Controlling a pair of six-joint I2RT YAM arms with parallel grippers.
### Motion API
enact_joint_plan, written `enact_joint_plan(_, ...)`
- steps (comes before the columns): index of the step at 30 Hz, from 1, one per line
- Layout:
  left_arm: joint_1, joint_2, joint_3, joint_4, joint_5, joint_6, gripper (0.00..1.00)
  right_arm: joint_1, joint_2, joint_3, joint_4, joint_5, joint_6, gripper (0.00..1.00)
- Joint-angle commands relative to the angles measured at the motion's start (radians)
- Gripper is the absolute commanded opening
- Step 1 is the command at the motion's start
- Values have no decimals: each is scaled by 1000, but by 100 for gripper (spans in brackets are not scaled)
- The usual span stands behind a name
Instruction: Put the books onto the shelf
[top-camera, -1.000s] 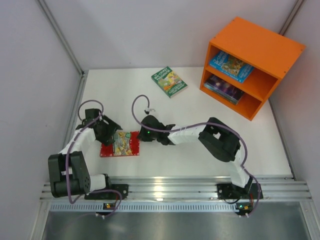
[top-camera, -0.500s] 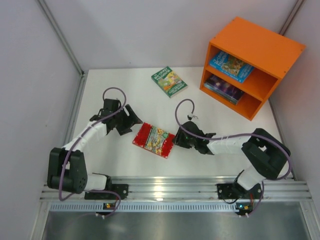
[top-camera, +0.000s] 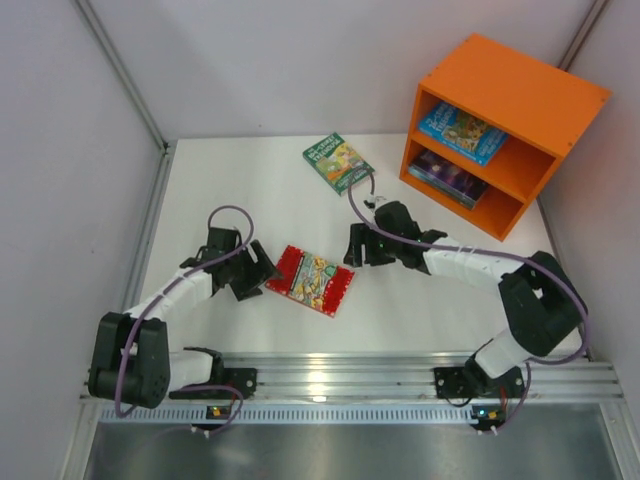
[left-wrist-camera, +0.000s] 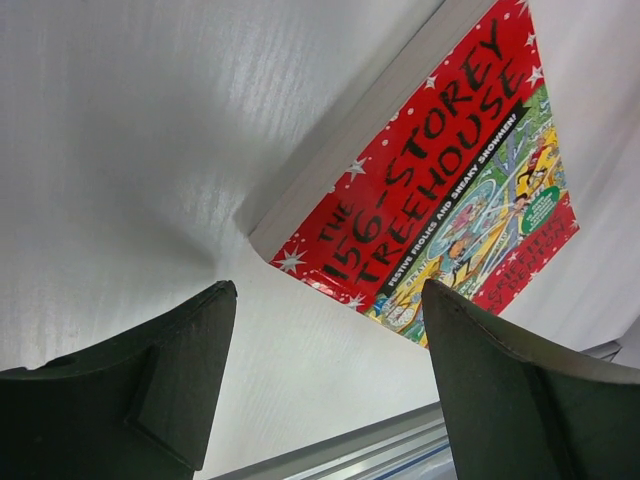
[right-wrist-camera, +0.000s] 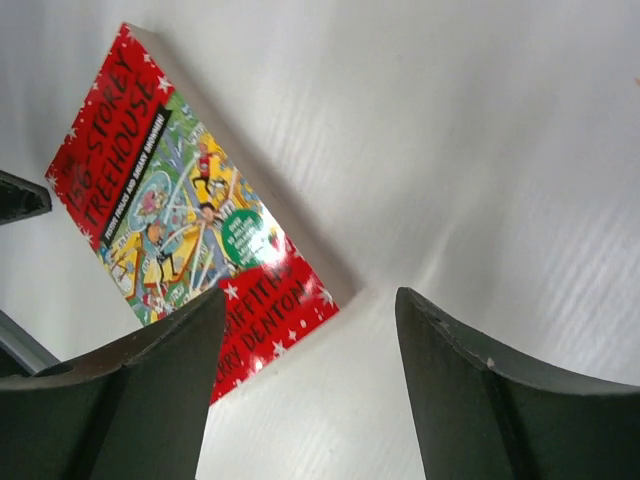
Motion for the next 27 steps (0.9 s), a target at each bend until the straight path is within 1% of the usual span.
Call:
enact_joint_plan(1,-3,-1,-36,72,-12,15,80,-15,122,105,-11,-182,-201,68)
enact_joint_plan(5,-3,12,-64,112,-12,-4,80,-15,220,168,9,-279,-247,67)
enact_joint_plan(6,-3,15,-74,121,-12,-8,80,-15,236,168,29,-329,-248,67)
enact_joint_plan(8,-3,22,-81,149,-14,-17,80,-10,269,156,47,-354,-247,65)
enact_joint_plan(9,-3,26,-84,158,-11,-20,80,-7,279,148,52,-337,-250,64)
enact_joint_plan(12,-3,49,-88,178,3,-21,80,-4,288,99,56,-264,-256,51)
enact_joint_plan(13,-3,55,-90,184,9,-20,80,-6,288,72,58,-244,-253,41)
enact_joint_plan(15,-3,62,-101,212,33,-20,79,-4,291,49,65,-205,-248,28)
enact_joint_plan(16,-2,64,-105,221,43,-20,79,-4,298,36,69,-195,-245,18)
enact_joint_plan(19,-5,64,-114,235,50,-21,79,-7,318,-8,82,-182,-215,6)
enact_joint_plan(23,-3,52,-121,218,32,-15,79,-25,335,-27,53,-159,-141,2)
enact_joint_plan(27,-3,52,-125,203,-22,-11,78,-38,360,-34,50,-181,-130,1)
